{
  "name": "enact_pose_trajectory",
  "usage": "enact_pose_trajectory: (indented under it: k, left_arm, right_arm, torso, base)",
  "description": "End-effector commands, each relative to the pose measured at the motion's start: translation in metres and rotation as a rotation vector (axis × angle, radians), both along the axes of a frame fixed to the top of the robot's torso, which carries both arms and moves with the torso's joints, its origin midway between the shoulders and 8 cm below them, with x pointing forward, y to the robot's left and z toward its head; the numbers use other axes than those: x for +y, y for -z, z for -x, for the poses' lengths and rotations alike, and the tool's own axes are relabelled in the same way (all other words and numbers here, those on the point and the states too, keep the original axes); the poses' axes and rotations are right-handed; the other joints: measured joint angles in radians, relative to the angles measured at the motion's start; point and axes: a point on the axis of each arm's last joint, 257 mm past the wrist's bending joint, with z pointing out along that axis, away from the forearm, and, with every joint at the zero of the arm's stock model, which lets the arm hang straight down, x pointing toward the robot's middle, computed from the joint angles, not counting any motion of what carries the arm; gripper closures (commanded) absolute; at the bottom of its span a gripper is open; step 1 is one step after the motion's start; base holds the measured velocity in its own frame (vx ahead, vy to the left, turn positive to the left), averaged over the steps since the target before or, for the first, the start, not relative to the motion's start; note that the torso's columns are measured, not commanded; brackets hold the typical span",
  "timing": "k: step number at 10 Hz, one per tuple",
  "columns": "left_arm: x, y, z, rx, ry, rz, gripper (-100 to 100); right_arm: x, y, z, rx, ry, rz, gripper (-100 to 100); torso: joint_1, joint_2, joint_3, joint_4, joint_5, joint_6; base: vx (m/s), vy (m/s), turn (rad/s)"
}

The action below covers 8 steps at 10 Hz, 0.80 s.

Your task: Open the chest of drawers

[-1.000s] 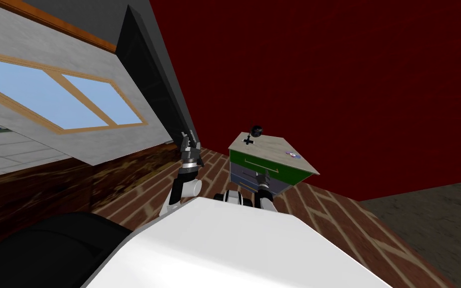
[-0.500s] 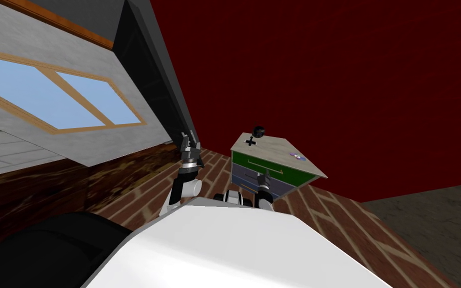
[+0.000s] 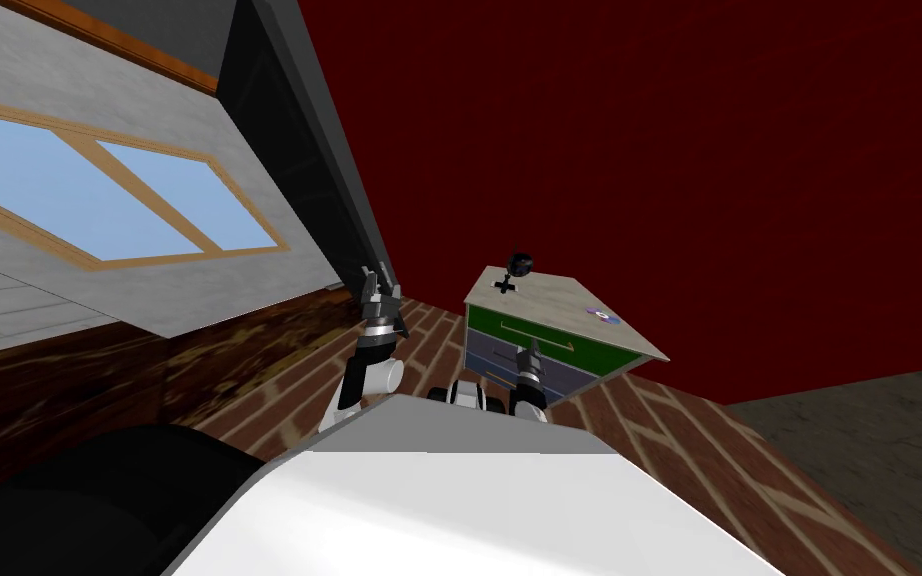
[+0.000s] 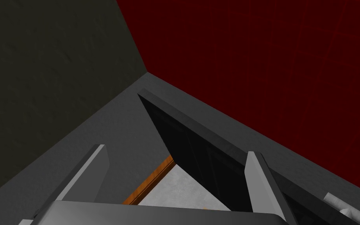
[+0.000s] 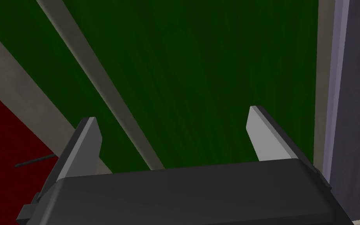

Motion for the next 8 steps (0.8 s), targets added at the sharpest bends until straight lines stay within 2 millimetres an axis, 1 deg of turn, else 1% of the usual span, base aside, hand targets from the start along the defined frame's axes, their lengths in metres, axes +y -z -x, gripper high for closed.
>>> enact_pose_trajectory:
  k: [1, 3, 6, 7, 8]
  left_arm:
    - [0.0, 0.0, 0.0, 0.0, 0.0, 0.0, 0]
    - [0.0, 0.0, 0.0, 0.0, 0.0, 0.0, 0]
    - [0.0, 0.0, 0.0, 0.0, 0.0, 0.0, 0]
    - [0.0, 0.0, 0.0, 0.0, 0.0, 0.0, 0]
    - [0.0, 0.0, 0.0, 0.0, 0.0, 0.0, 0]
  right_arm:
    - [0.0, -0.007, 0.003, -0.021, 0.001, 0.099, -100]
    - [0.001, -0.013, 0.006, -0.04, 0.002, 0.183, -100]
    - [0.002, -0.019, 0.009, -0.061, 0.002, 0.263, -100]
    - [0.002, -0.018, 0.008, -0.056, 0.001, 0.246, -100]
    - [0.002, -0.025, 0.002, -0.058, -0.003, 0.251, -100]
  torso:
    - [-0.001, 0.001, 0.0, 0.0, 0.0, 0.0]
    - [-0.001, 0.001, 0.001, 0.0, 0.0, 0.0]
    - [-0.002, 0.002, 0.001, 0.001, 0.0, 0.0]
    - [-0.002, 0.002, 0.001, 0.001, -0.001, 0.0]
    - [-0.003, 0.002, 0.001, 0.001, -0.001, 0.0]
  base:
    - [0.04, 0.048, -0.017]
    - [0.05, 0.057, -0.023]
    - [0.031, 0.043, -0.015]
    - [0.01, 0.014, -0.002]
    - [0.047, -0.013, -0.045]
